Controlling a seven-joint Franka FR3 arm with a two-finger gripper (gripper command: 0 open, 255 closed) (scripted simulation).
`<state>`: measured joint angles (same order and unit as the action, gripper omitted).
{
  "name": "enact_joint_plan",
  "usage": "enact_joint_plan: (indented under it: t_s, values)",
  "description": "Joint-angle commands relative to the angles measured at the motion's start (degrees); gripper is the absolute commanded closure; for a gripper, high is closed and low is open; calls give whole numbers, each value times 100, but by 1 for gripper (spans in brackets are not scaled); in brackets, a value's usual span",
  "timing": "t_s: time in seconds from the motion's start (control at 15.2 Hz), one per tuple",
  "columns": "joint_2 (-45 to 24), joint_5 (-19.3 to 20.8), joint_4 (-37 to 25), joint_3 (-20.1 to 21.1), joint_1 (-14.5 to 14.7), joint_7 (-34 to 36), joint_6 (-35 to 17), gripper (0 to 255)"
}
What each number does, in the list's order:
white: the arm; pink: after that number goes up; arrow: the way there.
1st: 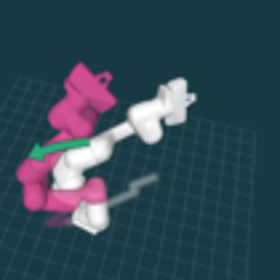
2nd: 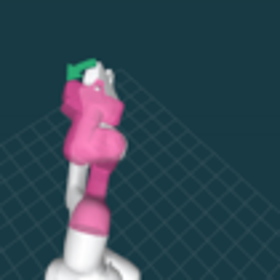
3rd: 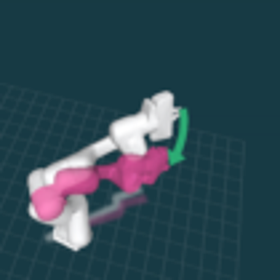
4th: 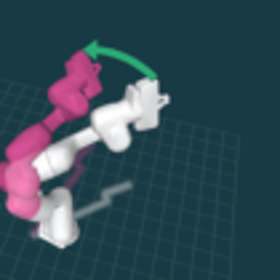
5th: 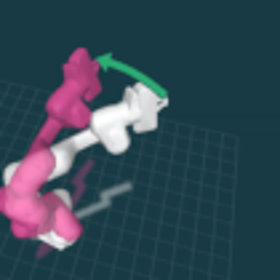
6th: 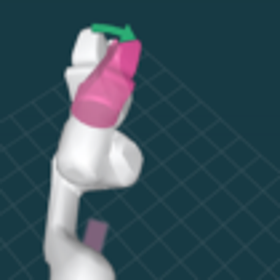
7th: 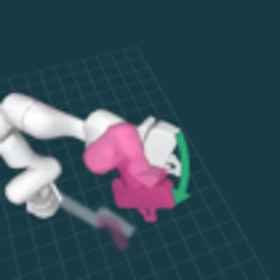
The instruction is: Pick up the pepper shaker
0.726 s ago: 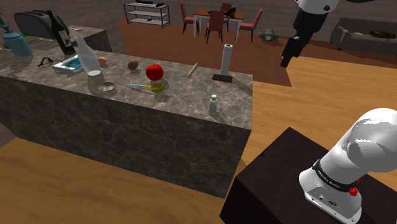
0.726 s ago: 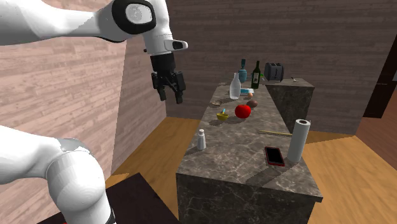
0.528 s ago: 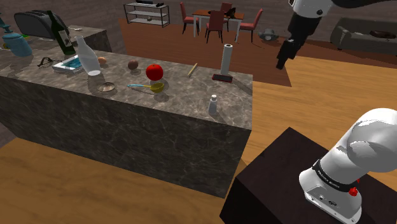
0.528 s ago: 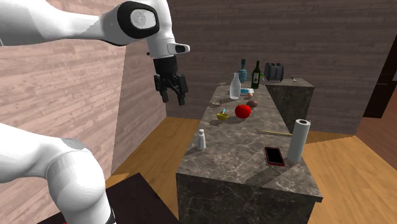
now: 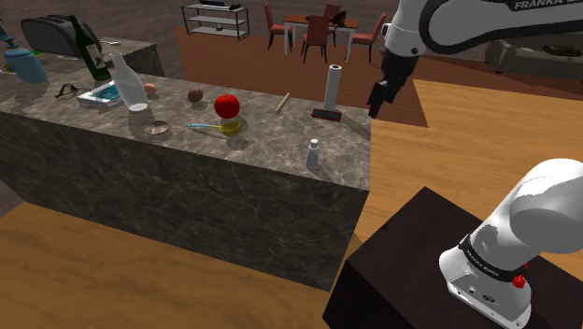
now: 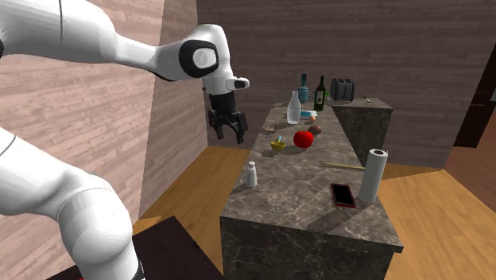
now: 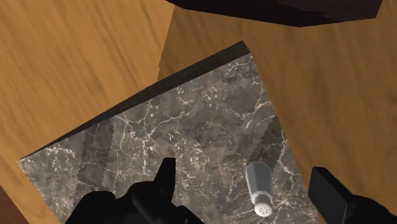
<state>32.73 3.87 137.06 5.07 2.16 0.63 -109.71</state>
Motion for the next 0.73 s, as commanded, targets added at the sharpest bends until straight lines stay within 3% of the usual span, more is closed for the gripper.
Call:
enact_joint_plan:
  t_s: [0.0, 0.66]
  values:
    - [-394, 4, -7, 35, 8, 31, -430, 0]
    - [-2391, 152, -571, 269, 56, 286, -2024, 0]
